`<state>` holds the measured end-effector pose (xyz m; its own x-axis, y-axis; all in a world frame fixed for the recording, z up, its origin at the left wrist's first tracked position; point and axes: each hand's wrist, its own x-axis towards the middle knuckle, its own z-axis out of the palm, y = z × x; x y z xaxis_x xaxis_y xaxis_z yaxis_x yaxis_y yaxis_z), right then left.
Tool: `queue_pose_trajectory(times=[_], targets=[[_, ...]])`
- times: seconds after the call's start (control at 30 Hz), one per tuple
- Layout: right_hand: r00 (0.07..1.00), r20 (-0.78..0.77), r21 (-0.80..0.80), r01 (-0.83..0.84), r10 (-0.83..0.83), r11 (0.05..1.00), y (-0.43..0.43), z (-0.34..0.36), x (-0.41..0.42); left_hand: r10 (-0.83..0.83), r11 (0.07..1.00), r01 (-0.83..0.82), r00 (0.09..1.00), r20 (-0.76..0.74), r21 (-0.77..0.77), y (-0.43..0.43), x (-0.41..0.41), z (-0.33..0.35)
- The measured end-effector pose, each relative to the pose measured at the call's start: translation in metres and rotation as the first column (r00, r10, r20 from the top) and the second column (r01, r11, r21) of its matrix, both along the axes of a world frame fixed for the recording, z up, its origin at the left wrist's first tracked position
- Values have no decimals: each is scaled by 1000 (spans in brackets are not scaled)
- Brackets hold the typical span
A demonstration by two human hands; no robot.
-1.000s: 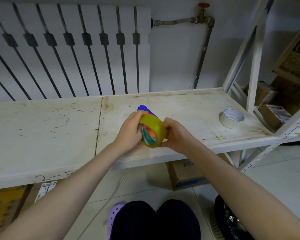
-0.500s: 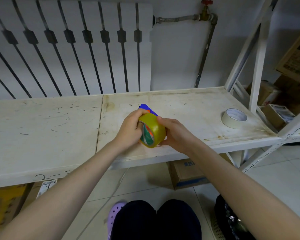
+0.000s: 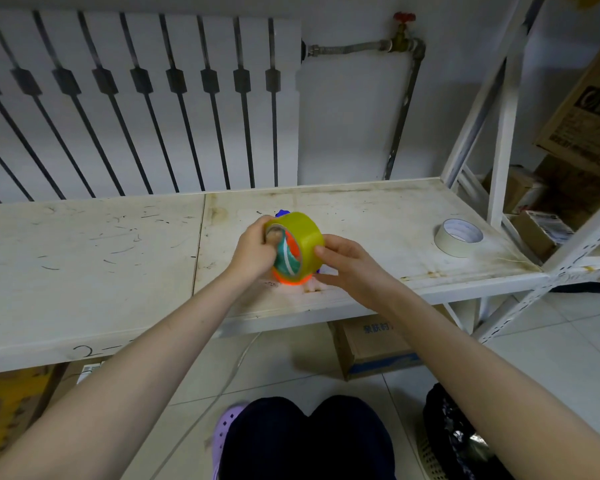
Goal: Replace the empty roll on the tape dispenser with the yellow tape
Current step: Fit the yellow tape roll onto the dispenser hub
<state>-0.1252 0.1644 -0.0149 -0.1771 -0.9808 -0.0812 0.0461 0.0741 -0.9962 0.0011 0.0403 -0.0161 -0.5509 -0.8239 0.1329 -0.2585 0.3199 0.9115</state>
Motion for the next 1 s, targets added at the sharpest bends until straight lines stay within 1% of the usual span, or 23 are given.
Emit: queue_pose_trajectory(times=[0.03, 0.07, 0.1, 0.13, 0.17, 0.2, 0.23, 0.27, 0.3, 0.37, 0.4, 0.47, 0.53, 0.57, 0.63, 0.7, 0.73, 0.77, 0.87, 0.93, 1.0], targets=[[999, -36, -38, 7, -9, 999, 0, 1, -1, -6, 999, 7, 1000, -15, 40, -1, -2, 1], [999, -41, -73, 29, -32, 997, -1, 3, -3, -26, 996, 29, 999, -37, 88, -2, -4, 2], [997, -22, -99, 72, -75, 992, -3, 5, -6, -37, 990, 42, 999, -40, 132, -5, -5, 2], [992, -1, -116, 128, -129, 985, -5, 8, -11, -24, 987, 24, 1000, -3, 158, -10, -5, 2], [983, 7, -125, 185, -185, 975, -8, 10, -16, 15, 985, -29, 996, 86, 168, -16, -5, 0], [972, -12, -130, 231, -234, 964, -10, 11, -21, 77, 980, -113, 974, 212, 164, -21, -4, -4], [961, -59, -133, 260, -269, 956, -12, 10, -24, 135, 965, -201, 931, 339, 166, -25, -3, -8], [951, -122, -134, 269, -285, 954, -14, 9, -25, 155, 946, -259, 892, 424, 198, -27, -5, -13], [942, -180, -136, 260, -282, 956, -17, 7, -24, 132, 926, -278, 874, 469, 257, -26, -7, -16], [929, -252, -149, 239, -271, 959, -22, 1, -20, 42, 901, -242, 874, 484, 360, -20, -16, -22], [918, -278, -157, 247, -282, 956, -26, -1, -19, 19, 900, -228, 872, 489, 371, -18, -20, -24], [899, -298, -166, 284, -323, 944, -31, 0, -17, 21, 914, -218, 868, 496, 343, -15, -28, -27], [898, -283, -159, 304, -338, 939, -33, 0, -17, 58, 913, -247, 867, 494, 325, -17, -32, -31], [902, -277, -149, 299, -330, 942, -33, -1, -16, 81, 898, -270, 878, 472, 348, -18, -34, -31], [915, -272, -136, 271, -299, 953, -31, -2, -13, 120, 840, -289, 925, 362, 460, -16, -33, -27], [926, -257, -134, 248, -276, 959, -29, -3, -10, 137, 764, -264, 958, 251, 589, -14, -31, -23], [931, -239, -135, 250, -276, 959, -29, -3, -9, 153, 741, -245, 968, 198, 625, -13, -29, -22], [935, -213, -134, 260, -284, 956, -27, -2, -7, 186, 737, -236, 972, 146, 633, -11, -26, -20], [943, -105, -87, 309, -317, 947, -22, 1, -5, 319, 800, -264, 948, -9, 539, -8, -19, -18], [941, -5, -16, 338, -339, 941, -19, 2, -4, 310, 863, -234, 945, -103, 448, -7, -16, -16], [930, 95, 31, 353, -355, 935, -19, 1, -3, 249, 920, -195, 961, -123, 339, -4, -15, -15]])
